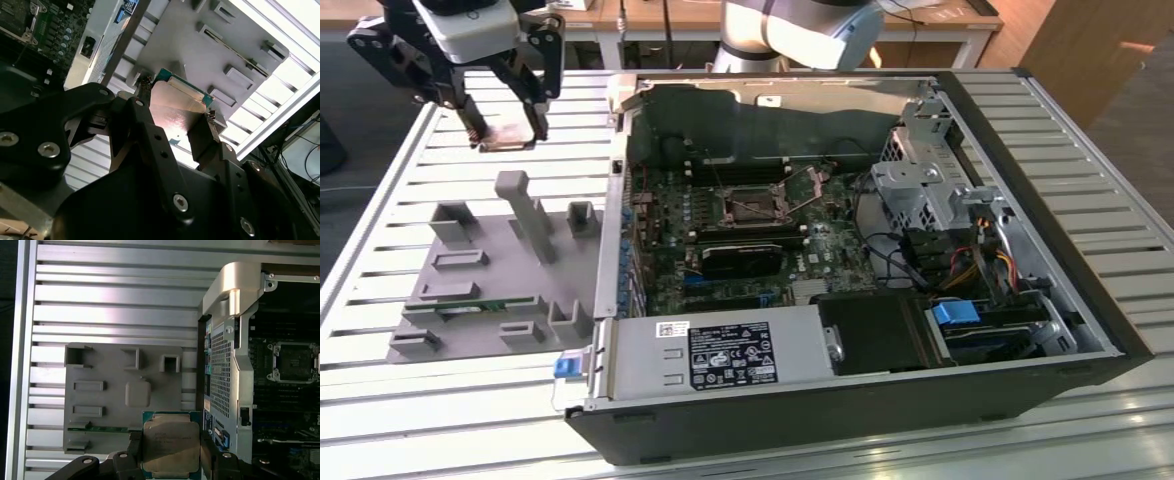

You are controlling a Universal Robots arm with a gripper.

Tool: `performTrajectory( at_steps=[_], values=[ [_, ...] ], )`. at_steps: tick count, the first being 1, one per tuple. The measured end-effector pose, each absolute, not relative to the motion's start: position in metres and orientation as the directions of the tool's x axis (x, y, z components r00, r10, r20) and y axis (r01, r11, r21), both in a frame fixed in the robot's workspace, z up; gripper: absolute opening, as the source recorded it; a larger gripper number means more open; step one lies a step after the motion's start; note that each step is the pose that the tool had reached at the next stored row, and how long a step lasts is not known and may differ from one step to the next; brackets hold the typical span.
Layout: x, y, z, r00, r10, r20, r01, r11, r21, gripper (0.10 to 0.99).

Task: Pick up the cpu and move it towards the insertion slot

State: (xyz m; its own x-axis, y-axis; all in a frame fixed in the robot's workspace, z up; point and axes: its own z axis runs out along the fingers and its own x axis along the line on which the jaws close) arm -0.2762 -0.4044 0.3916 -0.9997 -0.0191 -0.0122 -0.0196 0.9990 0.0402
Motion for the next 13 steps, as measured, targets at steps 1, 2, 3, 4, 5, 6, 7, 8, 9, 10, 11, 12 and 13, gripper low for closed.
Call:
performTrajectory(
  at_steps=[1, 2, 3, 4, 5, 6, 7, 8, 9, 10, 11, 12, 13],
  values=[
    [-0.274, -0.404, 0.392, -1.000, -0.019, -0.012, -0.020, 0.999, 0.040, 0.541],
    [-0.272, -0.404, 0.392, -1.000, -0.019, -0.012, -0.020, 0.999, 0.040, 0.541],
    [-0.270, -0.404, 0.392, -1.000, -0.019, -0.012, -0.020, 0.999, 0.040, 0.541],
    [-0.268, -0.404, 0.392, -1.000, -0.019, -0.012, -0.020, 0.999, 0.040, 0.541],
    [-0.265, -0.404, 0.392, -1.000, -0.019, -0.012, -0.020, 0.999, 0.040, 0.541],
    [-0.263, -0.404, 0.392, -1.000, -0.019, -0.012, -0.020, 0.999, 0.040, 0.541],
    [-0.261, -0.404, 0.392, -1.000, -0.019, -0.012, -0.020, 0.999, 0.040, 0.541],
    [-0.259, -0.404, 0.392, -1.000, -0.019, -0.012, -0.020, 0.999, 0.040, 0.541],
    [-0.257, -0.404, 0.392, -1.000, -0.019, -0.012, -0.020, 0.999, 0.040, 0.541],
    [-0.255, -0.404, 0.392, -1.000, -0.019, -0.012, -0.020, 0.999, 0.040, 0.541],
    [-0.253, -0.404, 0.392, -1.000, -0.019, -0.012, -0.020, 0.999, 0.040, 0.541],
    [-0.250, -0.404, 0.392, -1.000, -0.019, -0.011, -0.020, 0.999, 0.040, 0.541],
    [-0.248, -0.404, 0.392, -1.000, -0.019, -0.011, -0.020, 0.999, 0.040, 0.541]
  ],
)
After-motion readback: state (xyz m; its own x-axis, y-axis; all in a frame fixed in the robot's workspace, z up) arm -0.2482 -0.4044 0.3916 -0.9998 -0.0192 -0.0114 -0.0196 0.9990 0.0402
